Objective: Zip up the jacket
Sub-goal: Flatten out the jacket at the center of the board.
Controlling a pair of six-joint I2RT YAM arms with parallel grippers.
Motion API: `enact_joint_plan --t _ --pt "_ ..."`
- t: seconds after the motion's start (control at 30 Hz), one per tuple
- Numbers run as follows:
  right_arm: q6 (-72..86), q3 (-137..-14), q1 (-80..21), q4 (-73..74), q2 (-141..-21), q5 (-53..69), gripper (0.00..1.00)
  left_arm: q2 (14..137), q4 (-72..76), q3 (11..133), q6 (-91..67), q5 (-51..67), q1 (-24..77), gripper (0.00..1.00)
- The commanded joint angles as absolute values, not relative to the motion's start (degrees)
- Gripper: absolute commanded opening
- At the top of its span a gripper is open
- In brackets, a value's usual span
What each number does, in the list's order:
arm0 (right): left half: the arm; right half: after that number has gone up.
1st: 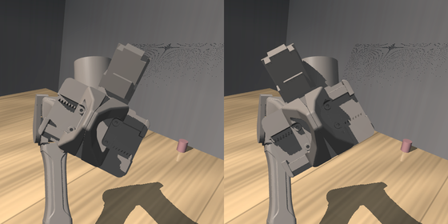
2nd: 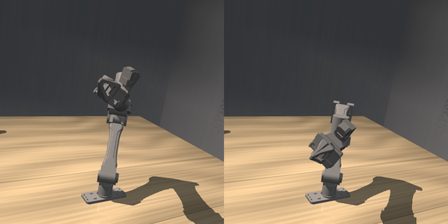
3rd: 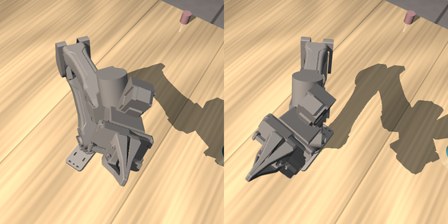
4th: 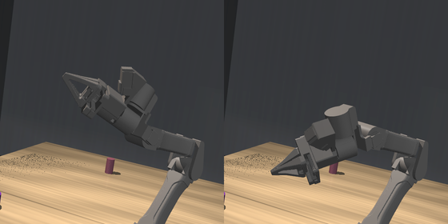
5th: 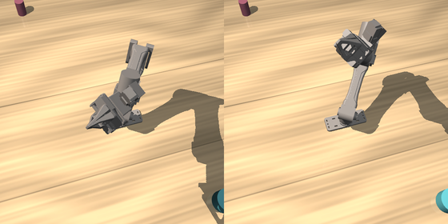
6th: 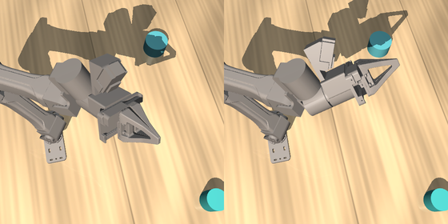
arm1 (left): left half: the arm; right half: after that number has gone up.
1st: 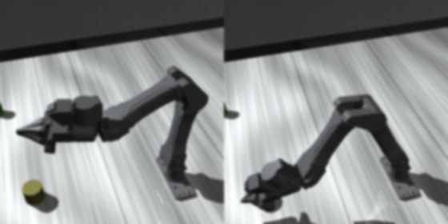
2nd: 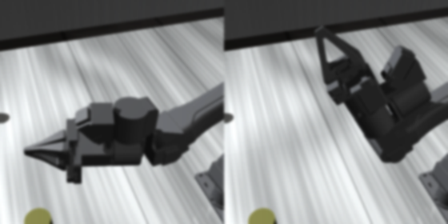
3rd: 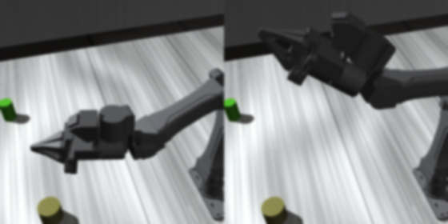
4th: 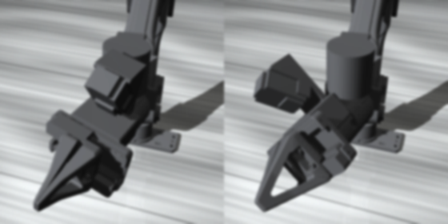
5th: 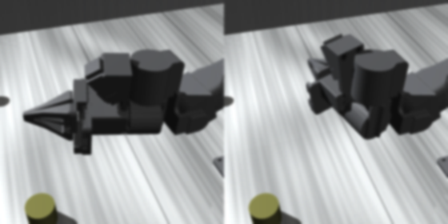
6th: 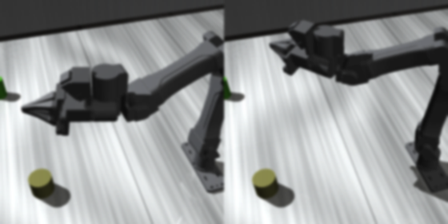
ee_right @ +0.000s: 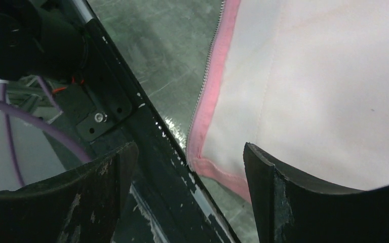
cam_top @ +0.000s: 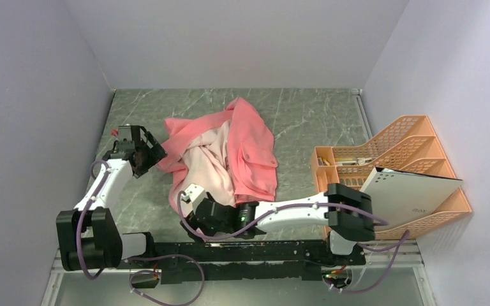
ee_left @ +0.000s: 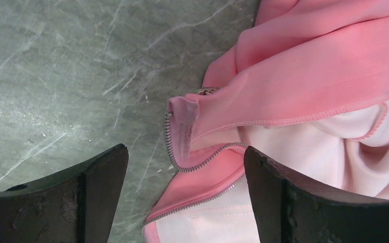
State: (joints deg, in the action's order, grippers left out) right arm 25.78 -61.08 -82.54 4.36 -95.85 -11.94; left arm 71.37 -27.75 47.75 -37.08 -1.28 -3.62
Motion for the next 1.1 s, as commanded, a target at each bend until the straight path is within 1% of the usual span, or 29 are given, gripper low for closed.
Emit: enact_joint_plan --t 0.0,0.1,0.2,0.23,0.33,0.37,0.4,0.47,0.5,0.57,0.6,0.73,0.77,0.93,1.07 --pt "23.50 -64.42 -83.63 0.19 -100.71 -14.18 0.82 74.34 -25.38 47.81 -37.98 -0.53 -3.82 0.87" --pt "22.79 -66.08 -84.20 0.18 -104.47 -15.63 0.81 78.36 -23.79 48.66 -38.23 0.96 -3.82 0.83" --pt "21.73 -68.18 -84.82 0.71 -108.02 -18.14 0.81 80.37 -21.85 48.94 -38.42 1.69 -3.69 0.77" --pt "21.62 -68.77 -84.97 1.09 -109.16 -19.69 0.80 80.94 -21.08 48.88 -38.54 2.19 -3.70 0.74" --pt "22.26 -70.33 -85.17 3.41 -112.25 -25.00 0.77 82.95 -19.13 48.62 -38.50 3.49 -3.60 0.60" --pt "22.62 -70.53 -85.10 3.95 -112.92 -26.40 0.73 83.69 -18.67 48.60 -38.58 3.85 -3.57 0.56" --pt "23.04 -70.46 -85.11 4.27 -113.35 -27.47 0.67 84.47 -18.12 48.68 -38.65 4.21 -3.52 0.51" --pt "23.66 -69.66 -85.06 4.31 -113.29 -29.34 0.56 85.64 -17.31 49.13 -38.42 4.37 -3.56 0.34" --pt "24.02 -69.23 -85.08 4.31 -112.64 -30.34 0.51 86.01 -17.09 49.51 -38.33 4.03 -3.54 0.23" --pt "24.50 -68.07 -84.73 4.15 -111.11 -31.36 0.40 86.45 -17.04 50.50 -38.32 2.79 -3.54 0.12" --pt "24.76 -67.46 -84.52 4.01 -110.03 -31.39 0.34 86.41 -17.16 51.17 -38.34 1.94 -3.52 0.06" --pt "25.30 -63.56 -82.77 2.79 -103.79 -29.77 0.05 84.69 -18.78 54.76 -38.90 -0.79 -3.60 0.05" --pt "24.87 -62.14 -82.21 2.16 -101.81 -28.67 0.00 83.55 -18.87 55.62 -39.27 -2.21 -3.58 0.05" --pt "21.29 -57.52 -80.24 0.51 -90.22 -21.36 0.00 77.29 -19.38 62.06 -40.72 -7.97 -3.65 0.05" --pt "19.45 -58.07 -79.80 1.90 -84.05 -14.99 0.00 77.71 -25.09 72.58 -40.09 -13.00 -4.04 0.05"
